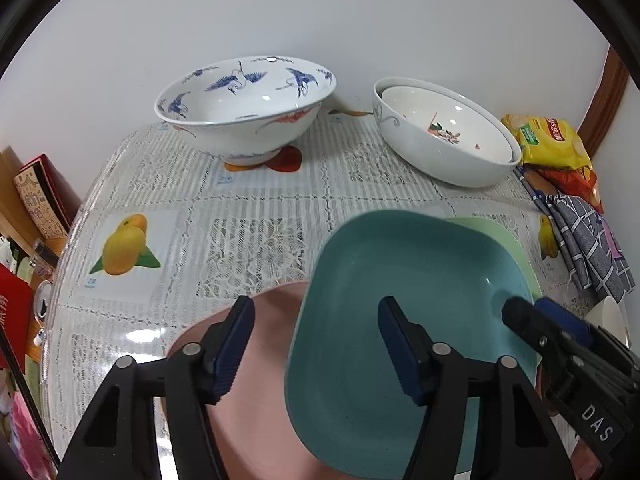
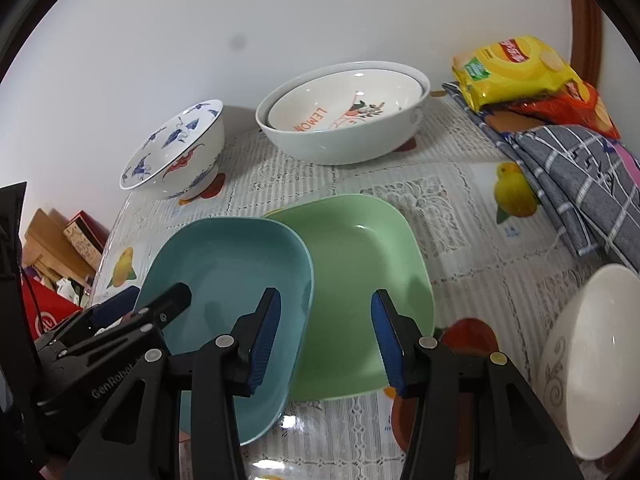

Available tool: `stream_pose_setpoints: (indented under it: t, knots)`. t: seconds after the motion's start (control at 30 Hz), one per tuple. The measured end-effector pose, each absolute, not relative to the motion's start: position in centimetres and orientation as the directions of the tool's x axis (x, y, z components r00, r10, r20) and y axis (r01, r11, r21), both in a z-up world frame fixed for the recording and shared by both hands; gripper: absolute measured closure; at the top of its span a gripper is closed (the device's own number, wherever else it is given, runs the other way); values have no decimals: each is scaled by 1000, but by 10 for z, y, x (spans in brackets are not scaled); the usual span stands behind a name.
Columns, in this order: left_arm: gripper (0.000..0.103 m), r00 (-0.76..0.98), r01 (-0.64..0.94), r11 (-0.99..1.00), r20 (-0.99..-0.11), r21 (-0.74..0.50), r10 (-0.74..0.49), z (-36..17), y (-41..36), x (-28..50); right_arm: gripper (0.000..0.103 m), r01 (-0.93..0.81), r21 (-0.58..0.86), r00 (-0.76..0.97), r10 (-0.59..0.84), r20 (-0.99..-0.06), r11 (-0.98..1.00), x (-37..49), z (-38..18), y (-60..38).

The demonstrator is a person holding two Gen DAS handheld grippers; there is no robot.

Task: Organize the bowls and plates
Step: 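Move both tools to the blue plate rim and close both grippers on it, then lift the blue plate with both grippers and carry it over the pink plate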

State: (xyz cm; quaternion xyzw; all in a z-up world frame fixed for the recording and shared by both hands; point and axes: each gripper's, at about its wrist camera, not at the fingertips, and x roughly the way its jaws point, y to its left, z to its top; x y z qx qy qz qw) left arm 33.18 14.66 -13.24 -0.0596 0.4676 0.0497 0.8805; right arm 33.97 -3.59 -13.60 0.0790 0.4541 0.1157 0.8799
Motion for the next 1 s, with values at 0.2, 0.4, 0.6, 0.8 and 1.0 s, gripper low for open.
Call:
stream_pose_setpoints:
  t: [0.2, 0.4, 0.6, 0.8, 1.0]
  knots:
    - [45, 558, -139, 984, -830, -110, -14, -139, 149, 334, 55, -151, 238, 567, 281, -774, 959, 337, -137, -32]
    - [51, 562, -150, 979, -826, -137, -29, -141, 150, 333, 55, -156, 232, 550, 279, -787, 960, 337, -145, -27]
    - [77, 562, -157, 976, -826, -153, -39, -141, 150, 332, 66, -144, 238, 561, 277, -780, 961, 338, -147, -28]
    - [90, 570, -150, 974, -820, -169, -54, -136, 151, 327, 93, -148, 231, 576, 273, -771, 962, 335, -148, -26]
    - [94, 587, -152, 976, -809, -157, -39, -122, 147, 318, 94, -139, 258, 596, 289, -749, 956, 332, -139, -33]
